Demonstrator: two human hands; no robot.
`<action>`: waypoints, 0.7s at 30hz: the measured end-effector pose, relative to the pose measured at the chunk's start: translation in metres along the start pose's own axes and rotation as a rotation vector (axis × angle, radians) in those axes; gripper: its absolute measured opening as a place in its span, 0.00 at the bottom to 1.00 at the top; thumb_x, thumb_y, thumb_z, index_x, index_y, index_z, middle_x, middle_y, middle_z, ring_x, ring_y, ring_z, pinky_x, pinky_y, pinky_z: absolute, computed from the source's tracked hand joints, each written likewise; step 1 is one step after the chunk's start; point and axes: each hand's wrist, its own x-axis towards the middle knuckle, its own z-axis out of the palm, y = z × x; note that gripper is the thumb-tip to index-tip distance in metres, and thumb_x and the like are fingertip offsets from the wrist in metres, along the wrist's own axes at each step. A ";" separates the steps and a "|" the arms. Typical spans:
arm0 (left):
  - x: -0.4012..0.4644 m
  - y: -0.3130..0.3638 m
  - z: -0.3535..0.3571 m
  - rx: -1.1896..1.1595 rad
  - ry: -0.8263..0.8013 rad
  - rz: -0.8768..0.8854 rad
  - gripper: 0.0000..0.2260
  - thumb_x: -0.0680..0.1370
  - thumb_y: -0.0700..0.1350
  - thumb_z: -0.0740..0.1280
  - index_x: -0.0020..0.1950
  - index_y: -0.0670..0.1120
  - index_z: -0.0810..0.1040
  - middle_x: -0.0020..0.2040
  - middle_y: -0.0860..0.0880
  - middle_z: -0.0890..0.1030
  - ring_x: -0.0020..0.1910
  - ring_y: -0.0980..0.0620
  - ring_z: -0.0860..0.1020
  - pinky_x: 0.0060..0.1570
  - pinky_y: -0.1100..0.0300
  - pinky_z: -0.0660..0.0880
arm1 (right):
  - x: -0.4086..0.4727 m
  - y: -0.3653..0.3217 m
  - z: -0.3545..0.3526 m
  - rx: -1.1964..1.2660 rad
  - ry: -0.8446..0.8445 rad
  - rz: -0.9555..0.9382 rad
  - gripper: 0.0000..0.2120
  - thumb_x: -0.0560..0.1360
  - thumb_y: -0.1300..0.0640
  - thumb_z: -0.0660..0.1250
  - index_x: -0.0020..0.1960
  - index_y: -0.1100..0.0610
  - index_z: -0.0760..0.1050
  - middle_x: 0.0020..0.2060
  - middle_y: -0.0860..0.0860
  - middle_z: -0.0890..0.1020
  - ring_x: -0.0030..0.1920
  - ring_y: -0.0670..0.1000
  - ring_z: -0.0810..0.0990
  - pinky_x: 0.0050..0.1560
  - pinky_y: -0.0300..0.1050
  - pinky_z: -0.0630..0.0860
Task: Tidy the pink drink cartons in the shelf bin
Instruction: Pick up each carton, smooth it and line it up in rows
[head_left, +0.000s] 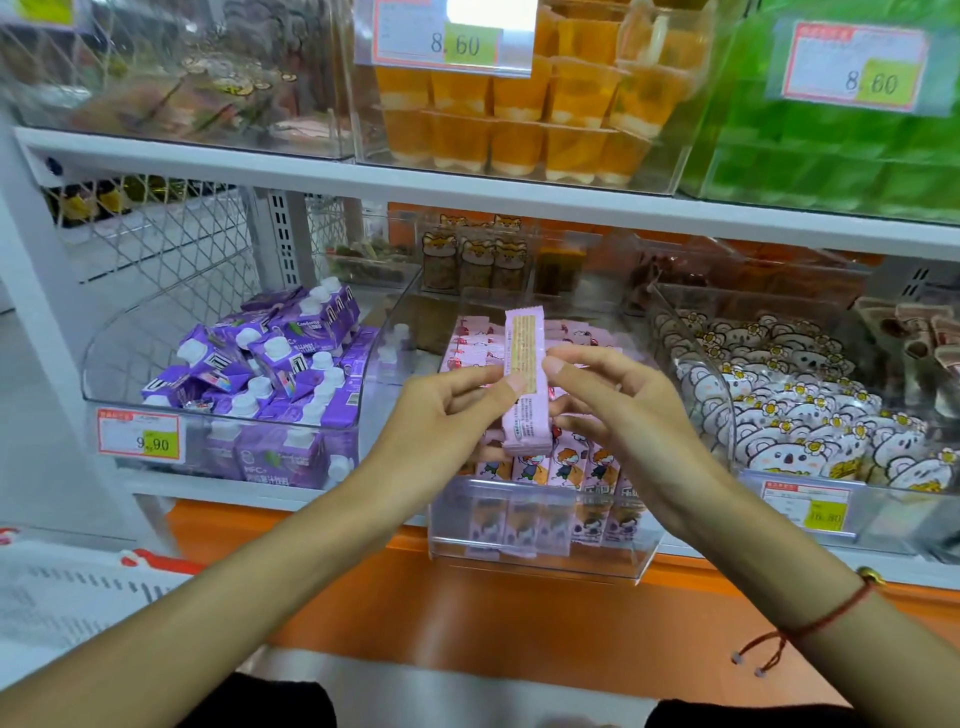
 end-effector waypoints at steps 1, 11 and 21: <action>0.000 0.000 0.000 0.003 0.006 -0.003 0.18 0.77 0.46 0.66 0.66 0.44 0.75 0.46 0.52 0.85 0.39 0.61 0.83 0.41 0.62 0.82 | 0.000 0.000 0.000 0.000 -0.001 0.000 0.10 0.73 0.58 0.70 0.54 0.58 0.79 0.43 0.56 0.83 0.35 0.47 0.79 0.38 0.34 0.78; 0.005 -0.007 -0.010 0.058 -0.019 0.210 0.16 0.75 0.35 0.69 0.56 0.53 0.73 0.53 0.53 0.81 0.52 0.61 0.81 0.50 0.71 0.75 | -0.001 -0.001 -0.005 -0.049 -0.177 -0.204 0.20 0.71 0.66 0.71 0.58 0.48 0.78 0.53 0.50 0.83 0.55 0.49 0.81 0.55 0.40 0.77; 0.005 -0.009 -0.011 -0.010 -0.098 0.254 0.18 0.76 0.34 0.66 0.64 0.43 0.68 0.58 0.49 0.81 0.57 0.54 0.80 0.56 0.63 0.76 | -0.004 -0.002 -0.007 -0.127 -0.235 -0.274 0.20 0.69 0.61 0.72 0.59 0.47 0.78 0.55 0.46 0.82 0.59 0.45 0.78 0.60 0.45 0.74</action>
